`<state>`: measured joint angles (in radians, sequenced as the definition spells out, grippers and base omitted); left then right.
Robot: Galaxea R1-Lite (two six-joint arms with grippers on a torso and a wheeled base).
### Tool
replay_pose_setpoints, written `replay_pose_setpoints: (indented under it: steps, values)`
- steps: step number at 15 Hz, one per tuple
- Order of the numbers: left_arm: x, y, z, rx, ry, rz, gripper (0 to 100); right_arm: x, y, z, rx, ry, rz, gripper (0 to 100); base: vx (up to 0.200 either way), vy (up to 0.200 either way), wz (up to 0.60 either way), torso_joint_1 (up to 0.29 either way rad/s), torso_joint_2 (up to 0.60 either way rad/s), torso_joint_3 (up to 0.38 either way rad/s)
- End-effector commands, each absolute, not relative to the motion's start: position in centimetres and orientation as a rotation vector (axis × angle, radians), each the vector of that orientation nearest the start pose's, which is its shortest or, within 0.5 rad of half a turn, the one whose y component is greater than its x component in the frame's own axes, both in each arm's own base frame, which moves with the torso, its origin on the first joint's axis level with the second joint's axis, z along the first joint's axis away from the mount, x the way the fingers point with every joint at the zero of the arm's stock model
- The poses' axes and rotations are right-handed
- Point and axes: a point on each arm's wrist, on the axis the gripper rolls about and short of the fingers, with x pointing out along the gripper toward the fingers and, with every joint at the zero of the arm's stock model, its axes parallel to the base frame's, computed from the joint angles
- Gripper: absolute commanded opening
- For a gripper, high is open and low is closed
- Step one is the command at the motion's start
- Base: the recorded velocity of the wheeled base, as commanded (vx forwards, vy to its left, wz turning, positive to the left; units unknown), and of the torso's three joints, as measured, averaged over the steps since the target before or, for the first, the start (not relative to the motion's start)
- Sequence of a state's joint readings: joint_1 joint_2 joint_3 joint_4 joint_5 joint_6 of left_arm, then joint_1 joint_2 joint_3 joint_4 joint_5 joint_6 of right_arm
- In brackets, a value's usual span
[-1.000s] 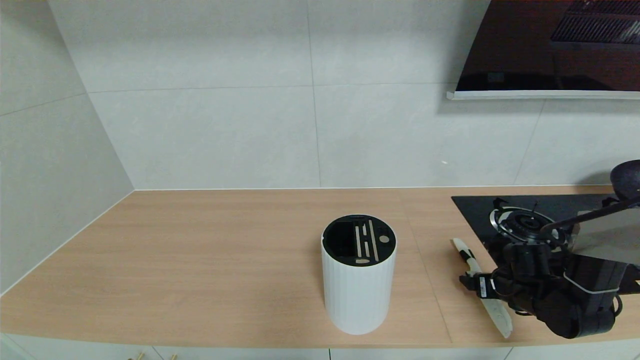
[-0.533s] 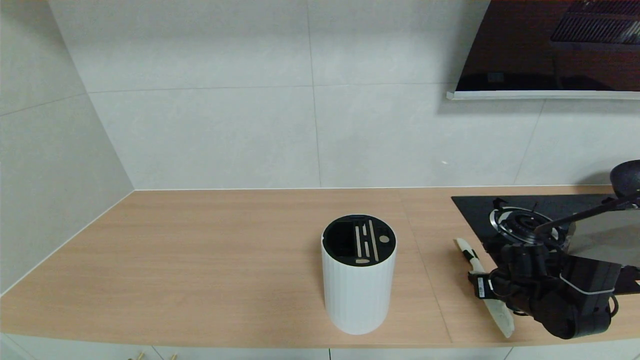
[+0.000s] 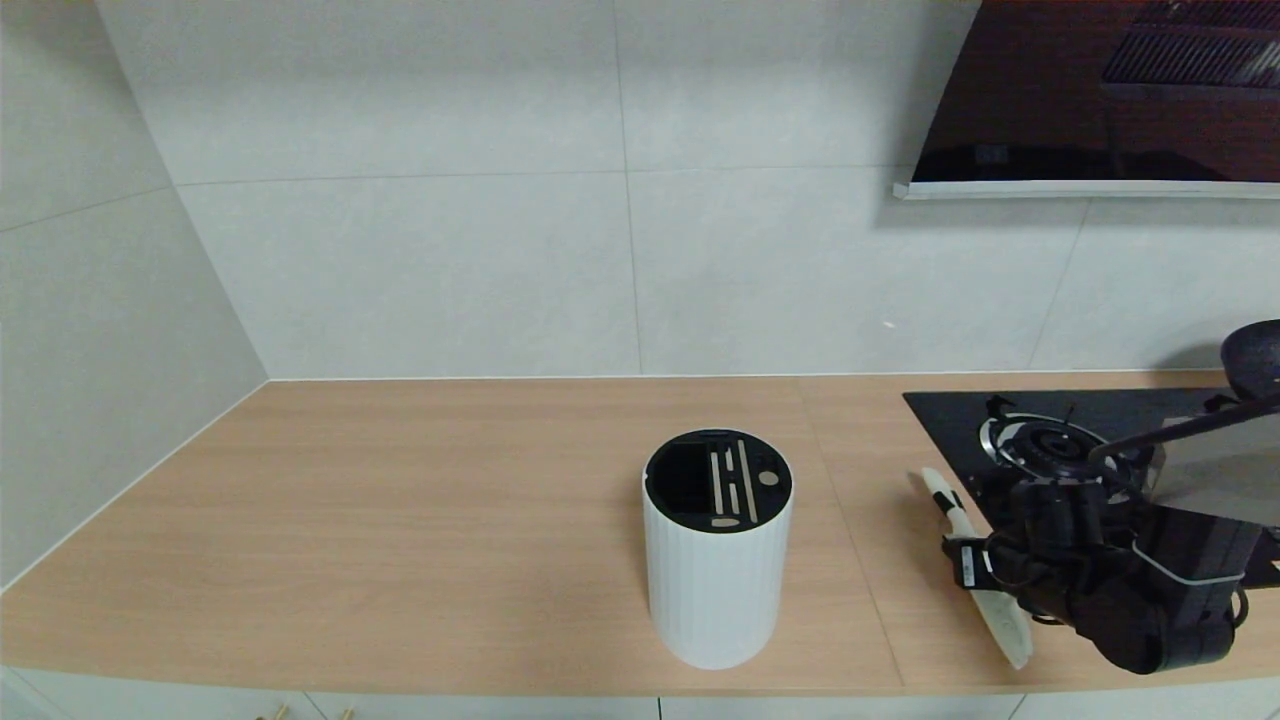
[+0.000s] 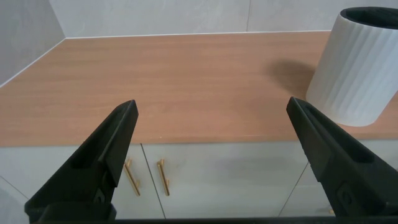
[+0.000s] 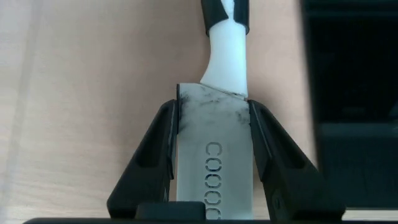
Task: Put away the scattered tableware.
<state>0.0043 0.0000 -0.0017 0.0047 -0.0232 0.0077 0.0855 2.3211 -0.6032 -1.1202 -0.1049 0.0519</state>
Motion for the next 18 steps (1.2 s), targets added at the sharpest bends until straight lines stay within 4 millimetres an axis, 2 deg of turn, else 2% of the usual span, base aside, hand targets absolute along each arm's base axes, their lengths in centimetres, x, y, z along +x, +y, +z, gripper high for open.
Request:
replay_pose_setpoints:
  steps: [1, 6, 9, 15, 16, 18]
  values:
    - [-2.3, -0.1, 7.5, 0.008, 0.003, -0.018, 100, 33.0, 2.6, 2.1, 0.011, 0.482, -0.034, 0, 0.000, 0.000, 0.00, 0.000, 0.00, 0.000]
    - [-2.3, -0.1, 7.5, 0.008, 0.003, -0.018, 100, 29.9, 3.3, 9.9, 0.056, 0.395, -0.002, 0, 0.000, 0.000, 0.00, 0.000, 0.00, 0.000]
    - [-2.3, -0.1, 7.5, 0.008, 0.003, -0.018, 100, 28.3, 4.0, 12.7, 0.055, 0.352, 0.031, 0, 0.000, 0.000, 0.00, 0.000, 0.00, 0.000]
    - [-2.3, -0.1, 7.6, 0.012, 0.001, -0.018, 100, 25.4, 5.1, 16.4, 0.060, 0.256, 0.090, 0, 0.000, 0.000, 0.00, 0.000, 0.00, 0.000]
    - [-2.3, -0.1, 7.6, 0.014, 0.000, -0.020, 100, 24.3, 5.1, 18.0, 0.063, 0.225, 0.102, 0, 0.000, 0.000, 0.00, 0.000, 0.00, 0.000]
    - [-2.5, -0.2, 8.5, 0.045, -0.023, -0.069, 100, 24.1, 5.2, 19.9, 0.066, 0.195, 0.115, 0, 0.000, 0.000, 0.00, 0.000, 0.00, 0.000]
